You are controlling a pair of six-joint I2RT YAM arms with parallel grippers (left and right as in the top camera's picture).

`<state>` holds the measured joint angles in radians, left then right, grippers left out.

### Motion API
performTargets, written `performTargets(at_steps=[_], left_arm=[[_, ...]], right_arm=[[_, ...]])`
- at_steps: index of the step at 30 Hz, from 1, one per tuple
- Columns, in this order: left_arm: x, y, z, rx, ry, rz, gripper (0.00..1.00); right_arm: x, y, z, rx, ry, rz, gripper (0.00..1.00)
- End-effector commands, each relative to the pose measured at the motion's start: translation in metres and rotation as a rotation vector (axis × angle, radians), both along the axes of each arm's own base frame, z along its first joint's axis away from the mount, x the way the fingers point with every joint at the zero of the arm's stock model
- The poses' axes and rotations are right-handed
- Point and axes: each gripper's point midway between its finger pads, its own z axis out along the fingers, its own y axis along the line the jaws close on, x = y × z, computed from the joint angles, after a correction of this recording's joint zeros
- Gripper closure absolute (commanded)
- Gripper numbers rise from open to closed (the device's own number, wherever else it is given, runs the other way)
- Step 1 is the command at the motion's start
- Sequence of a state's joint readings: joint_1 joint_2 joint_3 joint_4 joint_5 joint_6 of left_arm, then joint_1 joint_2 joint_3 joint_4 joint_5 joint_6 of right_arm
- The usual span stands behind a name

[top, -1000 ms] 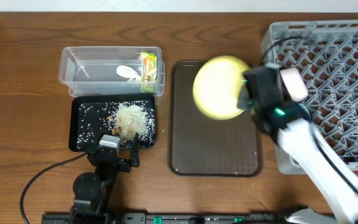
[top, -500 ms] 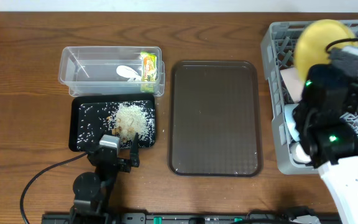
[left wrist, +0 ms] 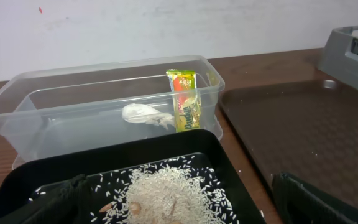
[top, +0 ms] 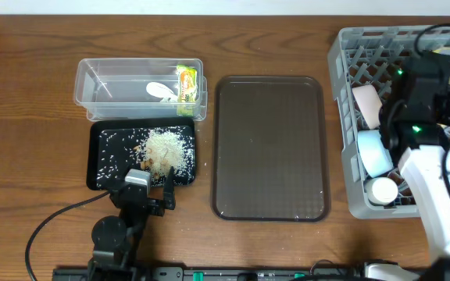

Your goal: Sort waste into correct bins and load items into the dishwasher rack

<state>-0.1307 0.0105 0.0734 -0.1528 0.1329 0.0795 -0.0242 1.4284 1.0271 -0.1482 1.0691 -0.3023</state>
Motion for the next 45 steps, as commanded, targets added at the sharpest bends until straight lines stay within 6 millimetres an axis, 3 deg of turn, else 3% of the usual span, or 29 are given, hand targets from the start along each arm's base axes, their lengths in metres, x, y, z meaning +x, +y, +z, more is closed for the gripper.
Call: performTargets(at_steps=[1,6,10,14,17,21,22,24,27,30,34,38,45], left_arm=[[0.0,-0.001,-0.012,0.011,0.022,-0.009,0.06],[0.0,-0.001,-0.012,0.011,0.022,-0.009,0.06],[0.0,-0.001,-0.012,0.011,0.022,-0.009,0.06],[0.0,-0.001,-0.012,0.011,0.022,-0.009,0.06],[0.0,-0.001,-0.012,0.011,0.022,-0.009,0.06],[0.0,-0.001,-0.012,0.011,0.022,-0.009,0.06],[0.0,-0.001,-0.012,0.011,0.022,-0.009,0.06],[0.0,-0.001,-0.012,0.011,0.022,-0.009,0.06],[0.0,-0.001,-0.012,0.011,0.022,-0.009,0.06],[0.0,-0.001,-0.012,0.011,0.022,-0.009,0.06],[0.0,-0.001,-0.012,0.011,0.022,-0.009,0.05],[0.0,-0.001,-0.012,0.011,0.022,-0.009,0.06],[0.0,-0.001,-0.012,0.011,0.022,-0.009,0.06]], right_arm=[[0.006,-0.002,-0.013,-0.02,0.089,0.016,0.94],[0.012,0.004,-0.023,-0.016,0.118,0.04,0.53],[0.013,0.018,-0.013,0.001,0.055,0.063,0.32],[0.015,0.06,-0.007,0.135,-0.03,0.218,0.26],[0.013,0.114,-0.005,0.316,-0.043,0.466,0.26],[-0.017,0.184,0.016,0.589,-0.128,0.718,0.23],[-0.027,0.198,0.021,0.651,-0.139,0.774,0.2],[-0.05,0.23,0.034,0.788,-0.155,0.909,0.01],[-0.091,0.272,0.05,0.98,-0.136,1.12,0.01],[-0.131,0.301,0.068,1.103,-0.11,1.323,0.01],[-0.16,0.313,0.086,1.161,-0.119,1.467,0.01],[-0.172,0.302,0.072,1.138,-0.072,1.414,0.01],[-0.177,0.284,0.049,1.065,0.002,1.33,0.01]])
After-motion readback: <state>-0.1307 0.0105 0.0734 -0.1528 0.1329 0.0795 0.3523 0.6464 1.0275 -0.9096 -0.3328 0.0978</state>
